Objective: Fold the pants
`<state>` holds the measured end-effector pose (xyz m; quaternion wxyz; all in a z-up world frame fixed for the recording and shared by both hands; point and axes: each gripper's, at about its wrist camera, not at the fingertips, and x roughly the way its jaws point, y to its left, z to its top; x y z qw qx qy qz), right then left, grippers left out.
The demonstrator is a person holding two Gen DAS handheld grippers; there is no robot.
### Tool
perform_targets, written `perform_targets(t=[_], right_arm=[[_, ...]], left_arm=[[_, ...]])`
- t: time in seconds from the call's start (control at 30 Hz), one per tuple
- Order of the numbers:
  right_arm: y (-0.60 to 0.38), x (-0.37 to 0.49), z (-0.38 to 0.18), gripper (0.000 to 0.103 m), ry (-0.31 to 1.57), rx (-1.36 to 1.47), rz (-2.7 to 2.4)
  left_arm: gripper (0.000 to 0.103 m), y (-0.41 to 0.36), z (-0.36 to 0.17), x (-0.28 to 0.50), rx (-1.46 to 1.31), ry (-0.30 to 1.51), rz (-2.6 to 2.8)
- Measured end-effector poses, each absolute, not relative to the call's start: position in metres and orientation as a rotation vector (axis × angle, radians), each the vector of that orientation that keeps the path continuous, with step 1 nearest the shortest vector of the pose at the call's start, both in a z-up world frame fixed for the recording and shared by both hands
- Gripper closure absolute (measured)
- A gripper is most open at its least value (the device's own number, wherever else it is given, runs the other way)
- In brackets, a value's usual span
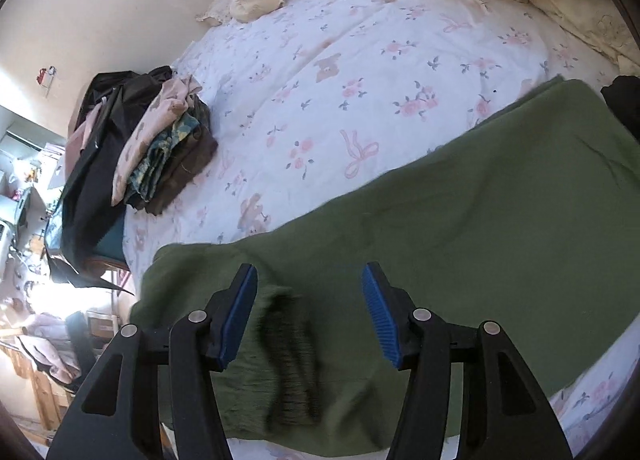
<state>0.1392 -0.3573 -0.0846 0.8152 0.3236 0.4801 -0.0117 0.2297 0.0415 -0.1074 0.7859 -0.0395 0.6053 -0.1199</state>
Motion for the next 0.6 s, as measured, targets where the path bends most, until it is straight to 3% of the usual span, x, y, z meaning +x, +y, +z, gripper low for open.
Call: perform_targets(t=[0.3,0.4,0.43,0.47,0.53,0.6], right_arm=[[-0.352,0.138,-0.084,0.046,1.028,0.669,-0.021],[-0.349,0.139,-0.083,0.046,1.028,0.654,-0.014],[-0.348,0.139,-0.083,0.046,1.03,0.65,-0.012],[-0.346,0.139,-0.083,0.046,1.033,0.643,-0.012],[-0.345,0.139,-0.085,0.046,1.043,0.633,-0.02],[-0.346,0.136,-0.086,0.046,1.049,0.626,-0.029]], left_arm=[[0.1,0.146,-0.08,0.218,-0.067,1.297,-0.021],[0.093,0.16,-0.093,0.21,-0.096,1.366,-0.014],[0.083,0.158,-0.101,0.209,-0.062,1.387,0.005],[0.061,0.154,-0.104,0.21,-0.03,1.395,0.036],[0.031,0.158,-0.104,0.209,-0.001,1.377,0.088],[0.03,0.173,-0.096,0.205,-0.052,1.348,0.152]])
